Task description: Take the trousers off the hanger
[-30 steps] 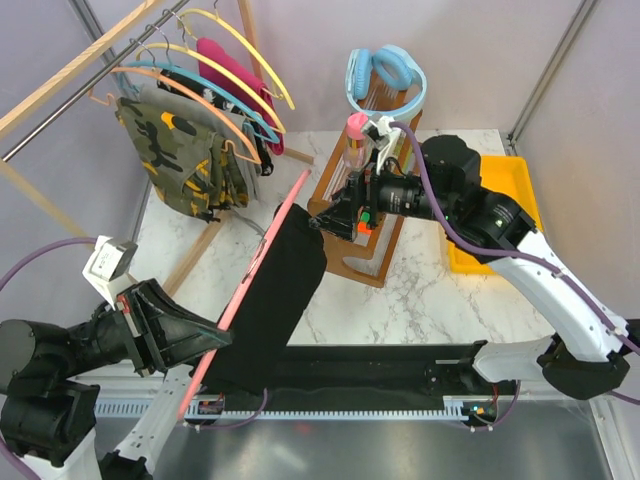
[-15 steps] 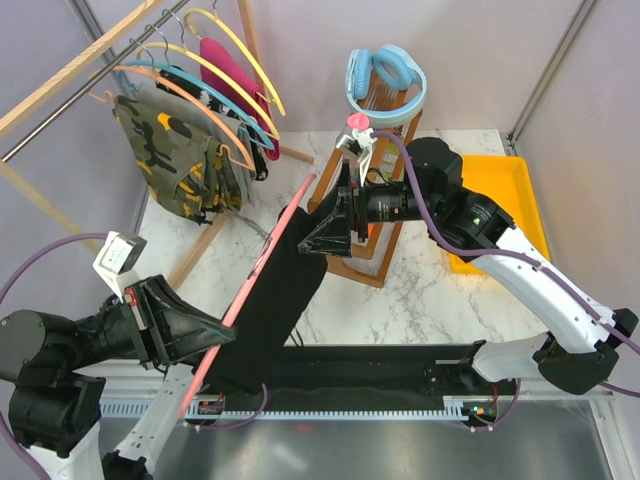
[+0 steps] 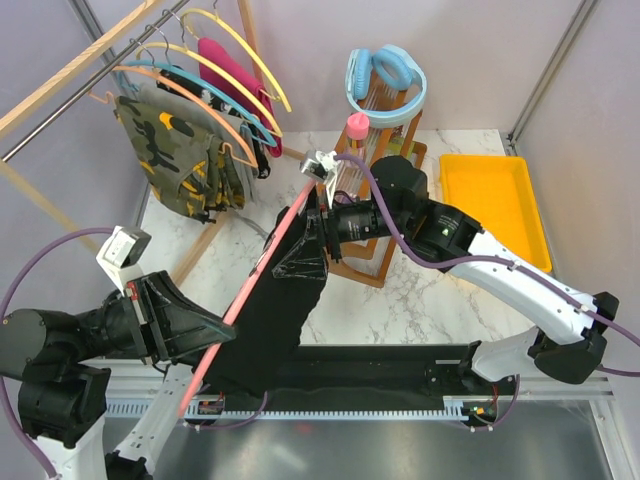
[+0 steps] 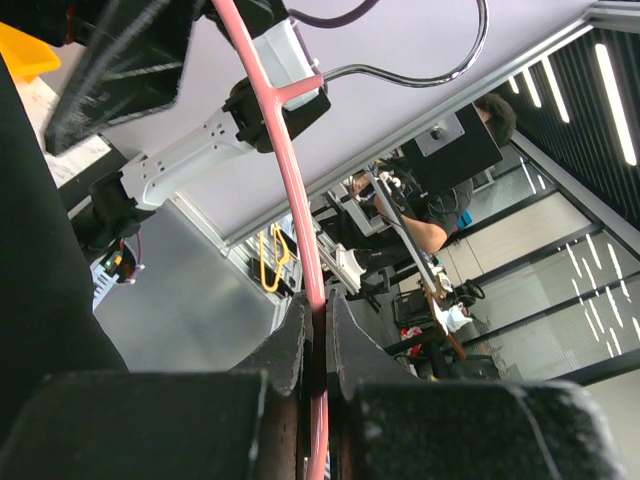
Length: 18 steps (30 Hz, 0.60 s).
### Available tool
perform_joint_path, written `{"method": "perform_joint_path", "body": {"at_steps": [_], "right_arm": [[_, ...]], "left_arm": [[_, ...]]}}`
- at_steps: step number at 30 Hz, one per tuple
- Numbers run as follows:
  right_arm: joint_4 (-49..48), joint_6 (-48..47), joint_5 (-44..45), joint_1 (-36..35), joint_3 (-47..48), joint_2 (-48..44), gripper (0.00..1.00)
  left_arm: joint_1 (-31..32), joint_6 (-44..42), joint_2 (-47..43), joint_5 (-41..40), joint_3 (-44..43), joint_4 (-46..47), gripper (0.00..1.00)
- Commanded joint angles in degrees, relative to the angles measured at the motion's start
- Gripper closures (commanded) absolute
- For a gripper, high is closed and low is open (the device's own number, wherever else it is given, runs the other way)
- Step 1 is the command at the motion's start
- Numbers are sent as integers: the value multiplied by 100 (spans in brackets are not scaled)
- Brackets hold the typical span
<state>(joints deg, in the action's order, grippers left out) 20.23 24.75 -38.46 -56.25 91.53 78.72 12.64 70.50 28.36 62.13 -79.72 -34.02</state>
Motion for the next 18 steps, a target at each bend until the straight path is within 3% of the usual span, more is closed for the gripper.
{"method": "perform_joint_path", "body": {"at_steps": [1, 2, 3, 6, 8, 9, 18], "right_arm": [[-888, 442, -65, -44, -248, -93, 27], [-941, 477, -39, -44, -284, -111, 31], [-942, 513, 135, -53, -311, -181, 46], [-898, 557, 286, -53, -434, -330, 77], [-907, 636, 286, -62, -469, -375, 87], [-907, 697, 286, -53, -478, -401, 100], [-582, 820, 234, -79, -364, -691, 100]], "left_arm": [[10, 175, -102, 159, -78, 976, 98], [10, 183, -111, 142, -78, 976, 98], [10, 183, -111, 142, -78, 976, 98], [10, 175, -120, 115, -43, 976, 98], [10, 131, -103, 133, -35, 976, 98], [10, 105, -85, 124, -35, 985, 98], [10, -827, -76, -508, 106, -8, 98]]}}
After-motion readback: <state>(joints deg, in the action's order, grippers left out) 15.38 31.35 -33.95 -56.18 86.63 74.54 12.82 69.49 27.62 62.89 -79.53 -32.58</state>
